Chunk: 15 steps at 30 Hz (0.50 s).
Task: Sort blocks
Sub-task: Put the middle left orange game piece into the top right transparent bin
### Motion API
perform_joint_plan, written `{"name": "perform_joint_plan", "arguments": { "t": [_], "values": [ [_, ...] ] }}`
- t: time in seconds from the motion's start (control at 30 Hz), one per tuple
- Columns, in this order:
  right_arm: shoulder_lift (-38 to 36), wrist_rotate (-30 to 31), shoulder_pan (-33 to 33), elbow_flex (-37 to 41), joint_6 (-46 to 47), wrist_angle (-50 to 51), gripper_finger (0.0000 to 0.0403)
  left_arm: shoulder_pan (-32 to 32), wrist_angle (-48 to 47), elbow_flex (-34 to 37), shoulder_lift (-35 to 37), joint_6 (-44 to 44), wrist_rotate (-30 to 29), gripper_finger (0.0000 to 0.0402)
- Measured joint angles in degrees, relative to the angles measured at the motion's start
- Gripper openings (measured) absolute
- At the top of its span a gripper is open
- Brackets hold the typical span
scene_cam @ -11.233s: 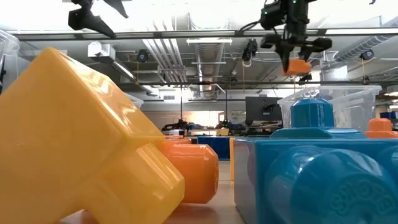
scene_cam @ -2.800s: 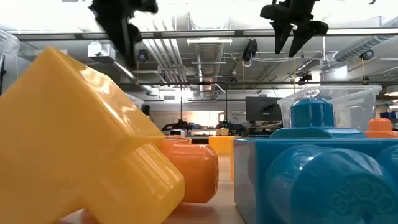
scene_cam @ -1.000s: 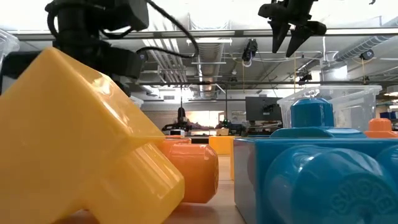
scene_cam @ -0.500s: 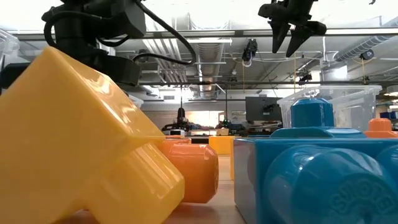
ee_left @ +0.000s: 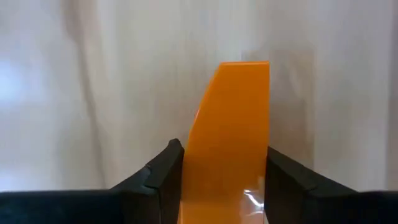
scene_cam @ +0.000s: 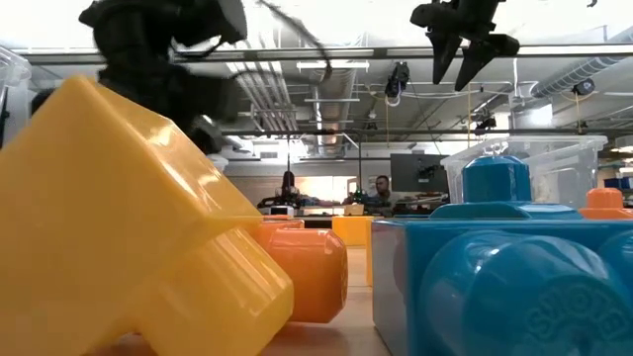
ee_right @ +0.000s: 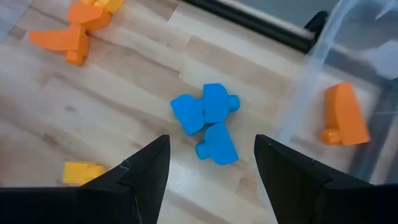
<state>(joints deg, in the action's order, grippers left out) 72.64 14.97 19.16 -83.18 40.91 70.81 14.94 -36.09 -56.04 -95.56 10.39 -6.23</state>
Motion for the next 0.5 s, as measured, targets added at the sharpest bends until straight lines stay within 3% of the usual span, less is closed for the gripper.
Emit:
{"name": "perform_joint_plan", "arguments": {
  "t": [0.33, 0.5],
  "values": [
    [0.0, -7.91, -1.68, 0.23, 6.84, -1.37, 0.0224, -2.71, -3.32, -7.52, 0.26, -2.8, -11.33, 0.0153],
    [0.0, -9.61, -5.52, 1.49, 12.52, -4.76, 0.0224, -5.66, -3.34, -11.87, 0.39, -5.34, -13.96, 0.0153]
  ]
}}
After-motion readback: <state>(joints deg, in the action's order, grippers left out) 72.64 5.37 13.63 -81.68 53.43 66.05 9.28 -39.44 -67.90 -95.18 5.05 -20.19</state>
